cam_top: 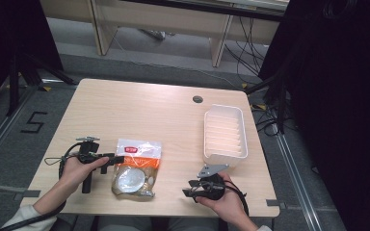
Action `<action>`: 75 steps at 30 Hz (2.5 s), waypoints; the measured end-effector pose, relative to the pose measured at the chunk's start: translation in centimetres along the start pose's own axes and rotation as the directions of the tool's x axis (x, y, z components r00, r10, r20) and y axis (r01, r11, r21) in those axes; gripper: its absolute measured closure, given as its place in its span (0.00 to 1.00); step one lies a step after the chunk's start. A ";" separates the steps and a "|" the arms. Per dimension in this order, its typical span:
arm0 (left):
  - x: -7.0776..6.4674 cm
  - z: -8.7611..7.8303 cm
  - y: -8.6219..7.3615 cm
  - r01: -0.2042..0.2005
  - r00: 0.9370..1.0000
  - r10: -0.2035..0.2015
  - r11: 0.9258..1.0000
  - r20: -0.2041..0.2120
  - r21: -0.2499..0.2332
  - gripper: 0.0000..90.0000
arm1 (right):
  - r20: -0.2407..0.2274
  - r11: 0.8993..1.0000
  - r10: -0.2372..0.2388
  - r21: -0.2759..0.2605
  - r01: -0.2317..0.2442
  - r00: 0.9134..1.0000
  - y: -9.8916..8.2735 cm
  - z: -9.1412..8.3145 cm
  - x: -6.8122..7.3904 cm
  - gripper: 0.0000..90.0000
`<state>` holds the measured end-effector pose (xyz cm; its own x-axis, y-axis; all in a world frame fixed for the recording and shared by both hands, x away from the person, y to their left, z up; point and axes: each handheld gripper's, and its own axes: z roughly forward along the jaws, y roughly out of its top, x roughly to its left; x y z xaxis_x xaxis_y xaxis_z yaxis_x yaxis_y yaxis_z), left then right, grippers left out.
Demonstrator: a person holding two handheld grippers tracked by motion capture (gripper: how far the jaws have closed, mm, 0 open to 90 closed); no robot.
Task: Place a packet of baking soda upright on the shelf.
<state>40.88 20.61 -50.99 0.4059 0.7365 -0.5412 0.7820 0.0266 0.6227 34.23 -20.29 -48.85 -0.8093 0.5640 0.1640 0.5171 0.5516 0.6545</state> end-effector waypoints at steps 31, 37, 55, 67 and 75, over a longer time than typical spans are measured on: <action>0.5 1.4 0.0 0.003 0.999 -0.005 0.999 0.044 0.048 0.60 | -0.009 1.000 0.005 0.013 -0.005 1.000 0.0 0.1 0.1 0.62; 0.6 1.7 0.3 0.007 0.998 -0.011 0.998 0.068 0.059 0.68 | -0.008 1.000 -0.001 0.012 0.001 1.000 0.0 0.1 0.1 0.62; -1.1 0.0 0.2 -0.067 0.990 0.073 0.996 0.123 -0.051 0.99 | -0.014 1.000 0.000 0.011 0.000 1.000 0.0 0.1 -0.1 0.62; -3.1 -2.7 -0.4 -0.114 0.974 0.138 0.984 0.178 -0.141 1.00 | 0.008 0.996 -0.080 -0.029 0.080 0.997 2.6 -1.2 -0.3 0.62; -3.6 -3.8 -1.2 -0.118 0.967 0.152 0.978 0.202 -0.172 1.00 | -0.019 0.987 -0.158 -0.005 0.158 0.987 8.1 -2.7 -0.4 0.60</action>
<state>36.75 20.51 -47.65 0.6073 0.5801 -0.5428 0.6354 0.0554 0.7702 38.00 -17.74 -41.66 -0.8861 0.4578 0.0729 0.3814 0.6306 0.6759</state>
